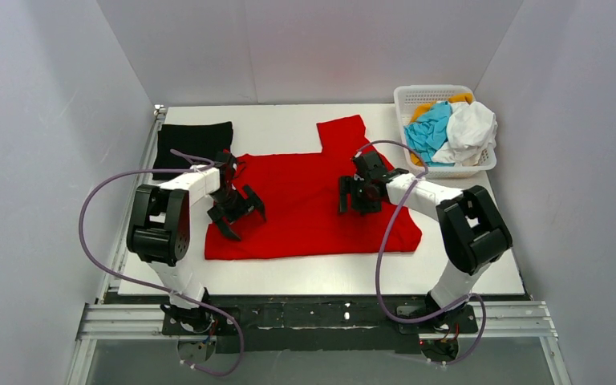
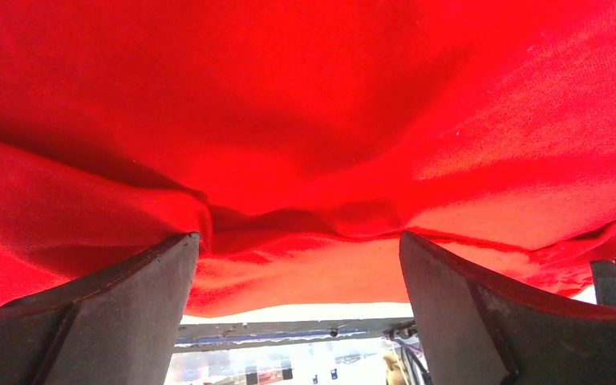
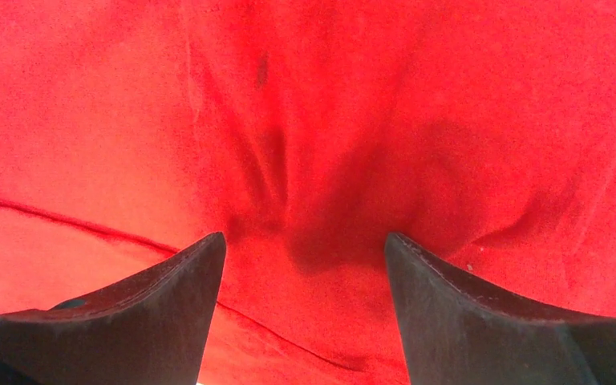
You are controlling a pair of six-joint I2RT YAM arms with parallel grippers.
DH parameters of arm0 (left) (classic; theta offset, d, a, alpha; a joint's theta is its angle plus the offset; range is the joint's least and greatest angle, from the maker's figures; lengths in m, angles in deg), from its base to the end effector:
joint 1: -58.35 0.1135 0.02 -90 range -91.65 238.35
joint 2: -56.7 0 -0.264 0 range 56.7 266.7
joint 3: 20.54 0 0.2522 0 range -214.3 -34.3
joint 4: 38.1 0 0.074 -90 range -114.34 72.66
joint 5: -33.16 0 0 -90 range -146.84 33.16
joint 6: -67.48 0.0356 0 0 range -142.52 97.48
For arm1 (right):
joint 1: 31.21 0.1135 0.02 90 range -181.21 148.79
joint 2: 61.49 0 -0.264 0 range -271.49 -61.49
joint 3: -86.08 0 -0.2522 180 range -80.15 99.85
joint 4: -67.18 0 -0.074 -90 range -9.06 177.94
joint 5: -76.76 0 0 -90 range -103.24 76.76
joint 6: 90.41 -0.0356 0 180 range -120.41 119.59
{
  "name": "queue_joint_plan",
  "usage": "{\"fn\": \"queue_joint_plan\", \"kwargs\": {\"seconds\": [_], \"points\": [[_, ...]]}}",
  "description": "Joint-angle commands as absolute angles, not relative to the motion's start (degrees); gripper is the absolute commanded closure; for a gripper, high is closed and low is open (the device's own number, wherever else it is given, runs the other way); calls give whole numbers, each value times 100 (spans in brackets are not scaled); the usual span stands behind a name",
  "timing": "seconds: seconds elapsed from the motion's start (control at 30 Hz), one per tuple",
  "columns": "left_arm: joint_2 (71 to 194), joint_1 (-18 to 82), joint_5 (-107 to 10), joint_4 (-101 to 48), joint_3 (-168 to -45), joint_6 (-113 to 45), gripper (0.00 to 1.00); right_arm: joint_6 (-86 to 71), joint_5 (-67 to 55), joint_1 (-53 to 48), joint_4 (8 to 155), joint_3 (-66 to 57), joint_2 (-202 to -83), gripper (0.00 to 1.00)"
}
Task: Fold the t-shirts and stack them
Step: Fold the flattened tshirt in 1/3 of the way
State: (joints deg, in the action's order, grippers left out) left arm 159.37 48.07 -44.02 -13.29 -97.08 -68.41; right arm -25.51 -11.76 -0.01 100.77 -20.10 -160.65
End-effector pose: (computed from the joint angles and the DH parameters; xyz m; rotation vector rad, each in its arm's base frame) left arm 0.3654 -0.0743 0.1756 -0.6853 2.4672 -0.6808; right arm 0.2959 0.1803 0.1723 -0.1505 2.6458 0.3777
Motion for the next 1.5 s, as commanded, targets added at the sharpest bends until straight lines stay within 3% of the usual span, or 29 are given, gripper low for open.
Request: {"fn": "queue_joint_plan", "kwargs": {"seconds": [0.0,0.23,0.83,1.0,1.2,1.47], "points": [[15671,4649,-4459,-731,-8890,-6830,2,-2858,-878,-11,10505,-2852,-15877,19],[14556,4488,-4730,-788,-7745,-7132,2,-3244,-541,-2,10858,-3968,-14852,19],[13899,4446,-4968,-500,-7552,-7160,2,-4096,-665,60,11150,-4723,-13500,19],[13737,4446,-5039,-463,-7851,-7168,2,-3971,-1039,60,11456,-4374,-13210,17],[13401,4467,-5911,34,-8983,-6861,2,-3683,-2064,52,11566,-2926,-12806,11],[14942,5233,-6074,-607,-10593,-5967,2,-3624,-2456,11,10776,-2427,-12392,10]]}}
